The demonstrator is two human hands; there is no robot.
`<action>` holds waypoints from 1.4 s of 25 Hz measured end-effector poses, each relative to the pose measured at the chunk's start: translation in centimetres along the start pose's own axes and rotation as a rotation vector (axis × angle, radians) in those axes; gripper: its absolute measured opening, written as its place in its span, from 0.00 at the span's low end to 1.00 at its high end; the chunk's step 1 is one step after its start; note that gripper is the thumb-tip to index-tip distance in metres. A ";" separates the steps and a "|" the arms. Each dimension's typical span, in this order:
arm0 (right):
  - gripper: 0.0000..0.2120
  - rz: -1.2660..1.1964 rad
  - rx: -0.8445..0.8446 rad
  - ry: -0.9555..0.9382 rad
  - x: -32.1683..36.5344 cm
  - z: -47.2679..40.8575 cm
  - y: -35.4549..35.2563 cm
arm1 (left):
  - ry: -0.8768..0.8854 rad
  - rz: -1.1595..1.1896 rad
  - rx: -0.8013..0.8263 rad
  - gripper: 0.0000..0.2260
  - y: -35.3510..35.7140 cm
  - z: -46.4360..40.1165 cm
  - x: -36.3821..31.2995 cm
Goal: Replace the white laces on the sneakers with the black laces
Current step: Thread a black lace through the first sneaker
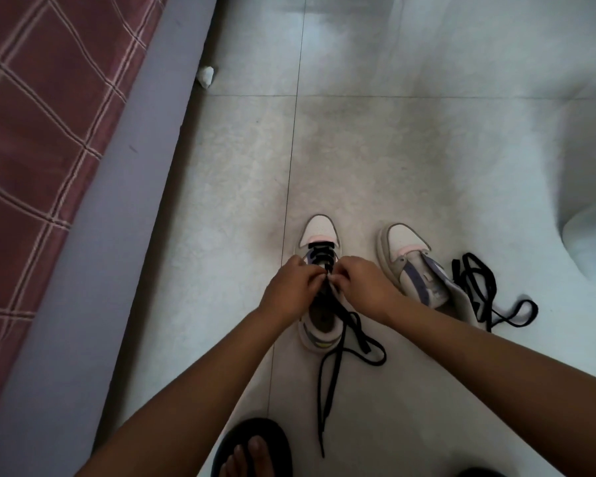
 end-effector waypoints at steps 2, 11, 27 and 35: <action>0.06 -0.083 0.031 0.066 -1.0 0.0 0.5 | 0.018 -0.234 0.077 0.13 0.9 -1.1 -0.6; 0.08 -0.751 0.214 0.360 -4.2 1.1 4.2 | -0.156 0.004 0.428 0.07 2.0 -2.7 -0.1; 0.07 -0.010 0.019 -0.070 -0.7 0.5 0.4 | 0.287 -0.454 -0.147 0.14 0.9 1.2 -1.6; 0.06 -0.312 0.099 -0.004 -1.8 1.0 1.6 | 0.392 -0.426 -0.393 0.07 -0.2 3.2 -4.0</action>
Point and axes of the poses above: each hand's wrist, its own z-axis away from the middle knuckle, its own y-axis out of the palm, x = y × z, the point moved 10 cm from there along -z, towards the middle knuckle, and after that the axes turned 10 degrees about -y, right-handed, at the moved point
